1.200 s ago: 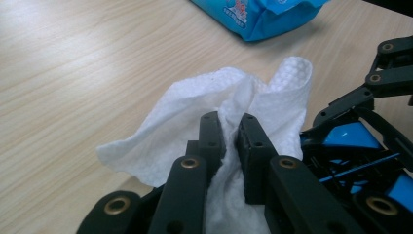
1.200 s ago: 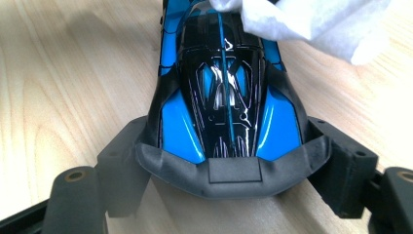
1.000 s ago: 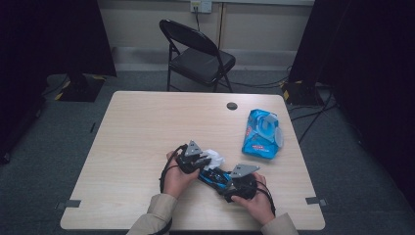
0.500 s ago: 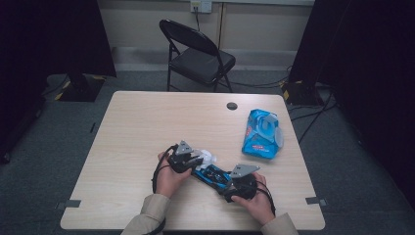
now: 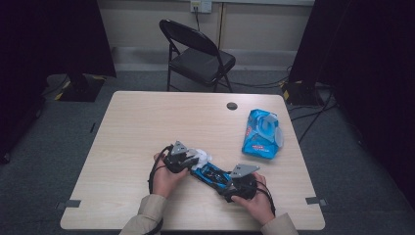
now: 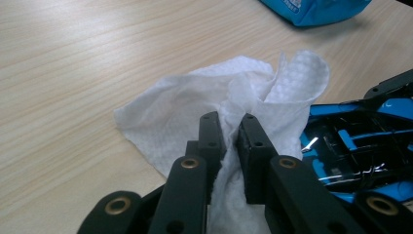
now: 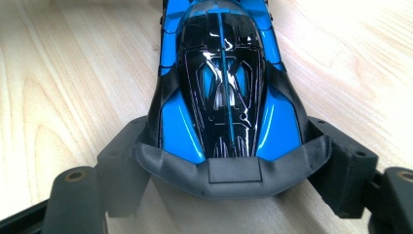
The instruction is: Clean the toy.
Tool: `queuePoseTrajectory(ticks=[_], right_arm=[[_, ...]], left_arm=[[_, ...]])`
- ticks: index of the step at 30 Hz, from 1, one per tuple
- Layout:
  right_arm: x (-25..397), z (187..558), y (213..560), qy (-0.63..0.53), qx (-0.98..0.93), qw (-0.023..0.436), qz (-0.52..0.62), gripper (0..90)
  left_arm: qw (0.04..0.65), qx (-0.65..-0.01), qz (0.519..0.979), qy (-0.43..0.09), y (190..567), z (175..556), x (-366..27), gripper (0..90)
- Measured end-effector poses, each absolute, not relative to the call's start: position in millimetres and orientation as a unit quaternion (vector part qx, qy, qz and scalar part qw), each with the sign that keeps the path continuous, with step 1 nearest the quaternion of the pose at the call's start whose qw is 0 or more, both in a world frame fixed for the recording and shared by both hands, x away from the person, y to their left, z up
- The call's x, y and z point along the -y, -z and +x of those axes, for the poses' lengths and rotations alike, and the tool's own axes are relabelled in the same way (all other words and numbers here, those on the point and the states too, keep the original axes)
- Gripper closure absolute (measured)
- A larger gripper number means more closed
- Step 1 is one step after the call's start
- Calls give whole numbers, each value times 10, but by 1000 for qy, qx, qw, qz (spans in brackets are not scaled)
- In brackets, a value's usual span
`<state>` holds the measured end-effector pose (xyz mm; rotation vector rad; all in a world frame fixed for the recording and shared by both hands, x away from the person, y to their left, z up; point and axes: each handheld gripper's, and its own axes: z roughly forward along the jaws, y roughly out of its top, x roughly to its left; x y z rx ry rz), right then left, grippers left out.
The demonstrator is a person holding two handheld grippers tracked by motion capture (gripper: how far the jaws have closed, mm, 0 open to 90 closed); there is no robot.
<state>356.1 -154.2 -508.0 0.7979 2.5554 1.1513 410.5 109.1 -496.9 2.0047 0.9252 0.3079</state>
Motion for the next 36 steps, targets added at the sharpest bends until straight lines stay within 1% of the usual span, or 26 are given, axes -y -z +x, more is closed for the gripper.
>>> queuePoseTrajectory(ticks=[11,15,16,18,21,25,31,36], right_arm=[[1542,3561,5080,-392,-871,114,272,247],[1541,3561,5080,-392,-871,114,272,247],[1542,3561,5080,-392,-871,114,272,247],[1542,3561,5079,-392,-871,114,272,247],[1542,3561,5079,-392,-871,114,272,247],[1542,3562,5080,-393,-871,113,272,246],[1542,3562,5080,-393,-871,113,272,246],[1542,3562,5080,-393,-871,113,272,246]], left_arm=[[445,-390,798,-116,5004,4124,-1177,821],[415,-396,810,-123,5048,4125,-1225,821],[417,-402,807,-118,5064,4127,-1245,820],[422,-403,802,-124,5053,4109,-1265,820],[420,-401,805,-120,5044,4090,-1284,821],[431,-403,799,-116,4977,4064,-1313,822],[456,-382,797,-108,4790,3990,-1207,824],[470,-342,808,-98,4621,3916,-993,824]])
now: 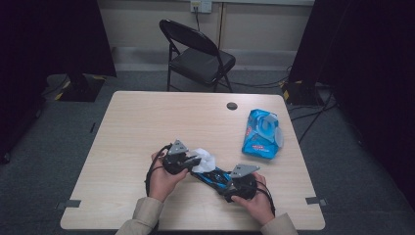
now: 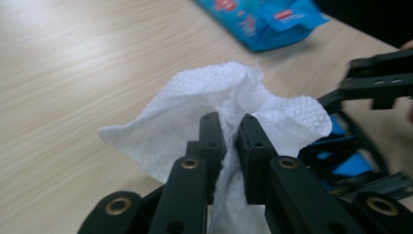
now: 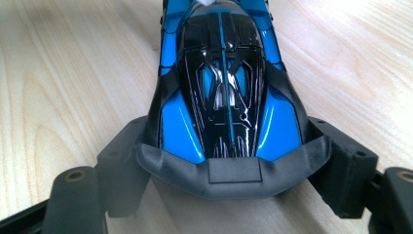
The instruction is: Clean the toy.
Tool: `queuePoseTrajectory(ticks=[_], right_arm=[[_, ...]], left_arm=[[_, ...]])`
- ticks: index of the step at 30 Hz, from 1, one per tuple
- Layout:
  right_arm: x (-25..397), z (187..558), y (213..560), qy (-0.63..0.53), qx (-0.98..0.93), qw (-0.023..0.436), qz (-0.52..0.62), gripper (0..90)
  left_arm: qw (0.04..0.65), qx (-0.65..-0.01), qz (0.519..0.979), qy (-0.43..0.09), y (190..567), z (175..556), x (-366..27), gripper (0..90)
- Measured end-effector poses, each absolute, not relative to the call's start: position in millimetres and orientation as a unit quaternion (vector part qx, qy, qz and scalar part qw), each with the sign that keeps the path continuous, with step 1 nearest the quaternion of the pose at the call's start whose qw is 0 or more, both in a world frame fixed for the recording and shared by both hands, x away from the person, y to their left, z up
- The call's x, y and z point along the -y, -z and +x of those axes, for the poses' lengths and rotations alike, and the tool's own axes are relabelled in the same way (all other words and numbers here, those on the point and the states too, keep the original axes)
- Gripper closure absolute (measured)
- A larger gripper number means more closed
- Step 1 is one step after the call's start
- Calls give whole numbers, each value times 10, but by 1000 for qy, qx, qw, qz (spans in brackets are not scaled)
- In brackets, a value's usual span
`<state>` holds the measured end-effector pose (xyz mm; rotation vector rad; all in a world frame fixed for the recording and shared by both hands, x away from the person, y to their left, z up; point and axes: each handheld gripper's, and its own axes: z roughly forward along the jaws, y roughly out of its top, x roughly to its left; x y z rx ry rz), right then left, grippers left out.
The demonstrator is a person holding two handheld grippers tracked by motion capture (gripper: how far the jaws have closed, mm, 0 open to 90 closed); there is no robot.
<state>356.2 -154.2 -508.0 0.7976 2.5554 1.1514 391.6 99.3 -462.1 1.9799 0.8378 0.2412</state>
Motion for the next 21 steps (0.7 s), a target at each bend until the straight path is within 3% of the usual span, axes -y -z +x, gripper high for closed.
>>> queuePoseTrajectory(ticks=[11,21], right_arm=[[1542,3562,5080,-393,-871,114,272,246],[1542,3562,5080,-393,-871,114,272,246]], left_arm=[[496,-293,816,-57,4489,3775,-599,826],[484,-265,833,-30,4522,3642,-439,825]])
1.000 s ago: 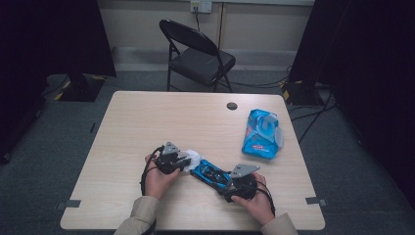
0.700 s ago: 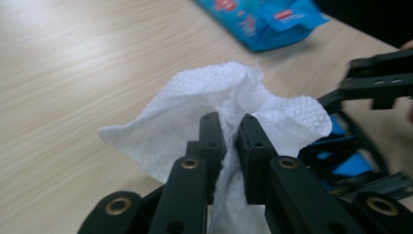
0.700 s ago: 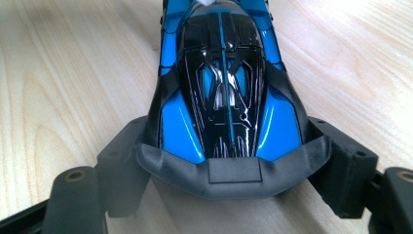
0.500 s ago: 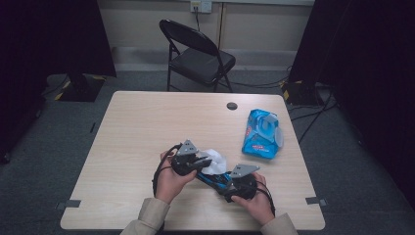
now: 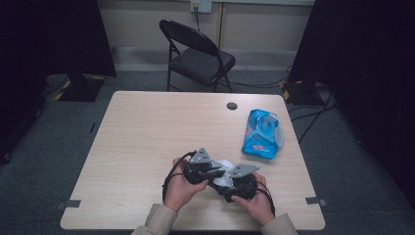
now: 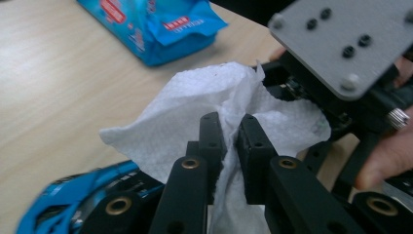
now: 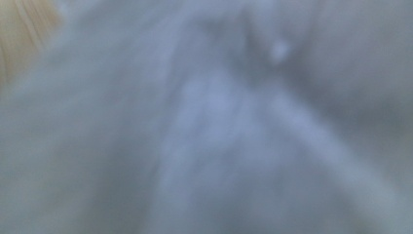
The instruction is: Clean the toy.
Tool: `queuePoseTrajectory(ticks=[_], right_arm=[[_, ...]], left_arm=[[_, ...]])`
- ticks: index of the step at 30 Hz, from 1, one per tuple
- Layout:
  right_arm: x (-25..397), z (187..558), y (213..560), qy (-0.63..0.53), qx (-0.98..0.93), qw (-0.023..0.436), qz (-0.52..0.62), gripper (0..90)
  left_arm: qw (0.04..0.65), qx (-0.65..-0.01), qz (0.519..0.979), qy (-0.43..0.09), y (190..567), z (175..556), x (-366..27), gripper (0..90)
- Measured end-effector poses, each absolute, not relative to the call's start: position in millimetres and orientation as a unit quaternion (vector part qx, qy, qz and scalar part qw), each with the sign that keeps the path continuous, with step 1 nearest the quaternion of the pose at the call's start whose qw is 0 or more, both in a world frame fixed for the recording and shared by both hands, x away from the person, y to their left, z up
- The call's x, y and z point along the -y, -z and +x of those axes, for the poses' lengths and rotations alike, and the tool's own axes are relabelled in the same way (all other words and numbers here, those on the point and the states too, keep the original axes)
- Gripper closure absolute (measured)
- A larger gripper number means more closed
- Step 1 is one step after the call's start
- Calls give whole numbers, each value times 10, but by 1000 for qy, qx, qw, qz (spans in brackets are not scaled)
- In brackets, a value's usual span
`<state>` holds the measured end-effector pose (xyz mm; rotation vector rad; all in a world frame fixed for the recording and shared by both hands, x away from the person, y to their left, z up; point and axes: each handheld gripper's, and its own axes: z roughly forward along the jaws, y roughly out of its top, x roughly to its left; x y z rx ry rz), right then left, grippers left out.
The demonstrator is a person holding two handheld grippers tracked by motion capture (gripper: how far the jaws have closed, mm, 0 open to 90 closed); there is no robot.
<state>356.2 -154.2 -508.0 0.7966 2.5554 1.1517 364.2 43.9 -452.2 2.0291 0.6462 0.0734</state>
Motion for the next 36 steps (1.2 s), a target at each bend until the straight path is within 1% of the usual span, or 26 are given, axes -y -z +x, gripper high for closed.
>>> queuePoseTrajectory(ticks=[9,11,14,20,36], right_arm=[[1542,3562,5080,-393,-871,114,271,246],[1542,3562,5080,-392,-871,114,271,246],[1542,3562,5080,-392,-871,114,272,246],[1542,3562,5080,-392,-871,114,271,246],[1542,3562,5079,-392,-872,114,272,246]], left_arm=[[441,-250,862,-19,4746,3578,-278,822],[450,-254,856,-13,4796,3590,-281,819],[449,-248,858,-16,4794,3593,-281,816],[426,-241,871,-33,4770,3605,-276,815],[430,-256,865,-29,4771,3626,-358,811]])
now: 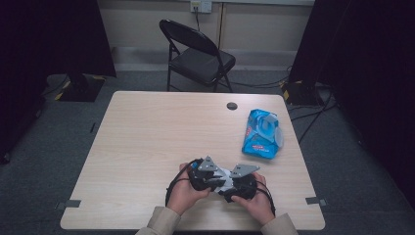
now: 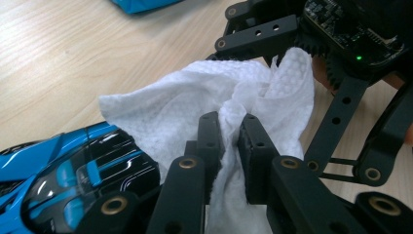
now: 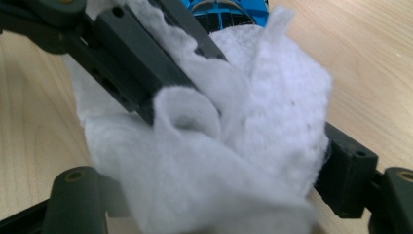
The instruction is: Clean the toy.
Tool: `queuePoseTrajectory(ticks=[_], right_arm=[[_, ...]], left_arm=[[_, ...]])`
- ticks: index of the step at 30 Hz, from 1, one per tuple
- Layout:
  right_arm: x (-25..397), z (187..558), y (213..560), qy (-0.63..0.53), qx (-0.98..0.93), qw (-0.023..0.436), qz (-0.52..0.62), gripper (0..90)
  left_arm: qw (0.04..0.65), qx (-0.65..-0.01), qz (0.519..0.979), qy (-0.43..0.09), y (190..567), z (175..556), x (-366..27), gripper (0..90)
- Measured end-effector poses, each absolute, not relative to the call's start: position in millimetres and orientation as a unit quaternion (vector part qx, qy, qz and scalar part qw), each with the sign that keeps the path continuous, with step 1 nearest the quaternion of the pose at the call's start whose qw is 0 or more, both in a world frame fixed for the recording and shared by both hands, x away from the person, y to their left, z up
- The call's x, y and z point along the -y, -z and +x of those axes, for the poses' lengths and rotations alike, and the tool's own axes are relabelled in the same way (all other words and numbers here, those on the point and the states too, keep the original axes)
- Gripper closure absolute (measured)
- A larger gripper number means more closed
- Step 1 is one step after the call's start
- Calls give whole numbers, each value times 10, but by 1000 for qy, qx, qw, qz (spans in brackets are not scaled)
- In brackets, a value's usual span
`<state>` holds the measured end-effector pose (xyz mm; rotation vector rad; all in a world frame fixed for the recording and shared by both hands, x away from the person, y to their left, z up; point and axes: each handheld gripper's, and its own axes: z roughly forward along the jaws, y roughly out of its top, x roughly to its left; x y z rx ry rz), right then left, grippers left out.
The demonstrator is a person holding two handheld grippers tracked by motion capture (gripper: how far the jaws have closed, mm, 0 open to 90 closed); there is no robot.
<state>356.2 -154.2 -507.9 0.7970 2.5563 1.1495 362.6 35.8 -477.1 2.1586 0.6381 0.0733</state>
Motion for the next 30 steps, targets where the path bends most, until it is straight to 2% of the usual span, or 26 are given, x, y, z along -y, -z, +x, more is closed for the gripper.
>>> queuePoseTrajectory(ticks=[11,18,30], right_arm=[[1541,3561,5080,-392,-871,114,272,247],[1542,3561,5080,-392,-871,114,272,247],[1541,3561,5080,-392,-871,114,272,247]], left_arm=[[432,-281,856,-33,4742,3676,-519,818],[422,-283,859,-56,4716,3690,-583,818],[430,-316,844,-55,4750,3773,-770,812]])
